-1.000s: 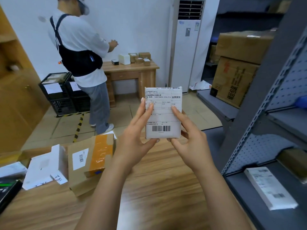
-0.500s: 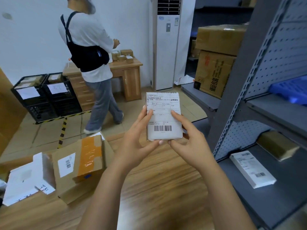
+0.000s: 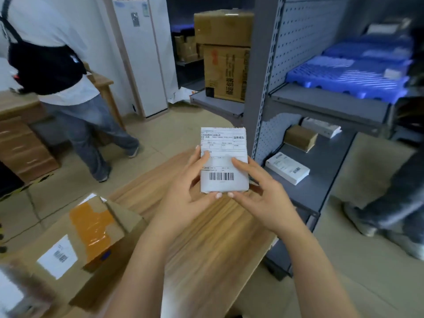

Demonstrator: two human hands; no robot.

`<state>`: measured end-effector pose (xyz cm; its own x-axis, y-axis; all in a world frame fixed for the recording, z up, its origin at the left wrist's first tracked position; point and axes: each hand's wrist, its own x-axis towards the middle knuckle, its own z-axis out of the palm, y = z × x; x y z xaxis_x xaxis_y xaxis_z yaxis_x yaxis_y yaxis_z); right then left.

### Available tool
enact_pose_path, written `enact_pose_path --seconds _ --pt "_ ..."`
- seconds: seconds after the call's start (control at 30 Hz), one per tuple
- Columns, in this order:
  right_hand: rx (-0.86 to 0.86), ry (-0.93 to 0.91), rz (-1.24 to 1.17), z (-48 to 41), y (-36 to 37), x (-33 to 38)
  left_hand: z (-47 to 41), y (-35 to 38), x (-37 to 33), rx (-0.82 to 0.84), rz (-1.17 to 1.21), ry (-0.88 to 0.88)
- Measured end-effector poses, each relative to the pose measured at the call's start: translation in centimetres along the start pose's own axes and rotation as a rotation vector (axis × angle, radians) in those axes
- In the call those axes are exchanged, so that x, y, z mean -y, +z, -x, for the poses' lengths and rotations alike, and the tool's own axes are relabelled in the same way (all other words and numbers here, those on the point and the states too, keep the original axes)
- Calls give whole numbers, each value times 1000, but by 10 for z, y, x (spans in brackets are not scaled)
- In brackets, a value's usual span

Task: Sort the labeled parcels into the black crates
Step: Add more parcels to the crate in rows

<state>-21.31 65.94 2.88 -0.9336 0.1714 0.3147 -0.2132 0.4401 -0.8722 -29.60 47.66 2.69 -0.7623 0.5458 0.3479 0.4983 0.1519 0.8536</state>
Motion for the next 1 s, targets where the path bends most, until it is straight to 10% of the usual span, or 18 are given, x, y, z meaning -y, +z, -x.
enact_pose_path --seconds 1.0 --pt "-1139 419 542 445 -13 164 244 185 -198 923 350 558"
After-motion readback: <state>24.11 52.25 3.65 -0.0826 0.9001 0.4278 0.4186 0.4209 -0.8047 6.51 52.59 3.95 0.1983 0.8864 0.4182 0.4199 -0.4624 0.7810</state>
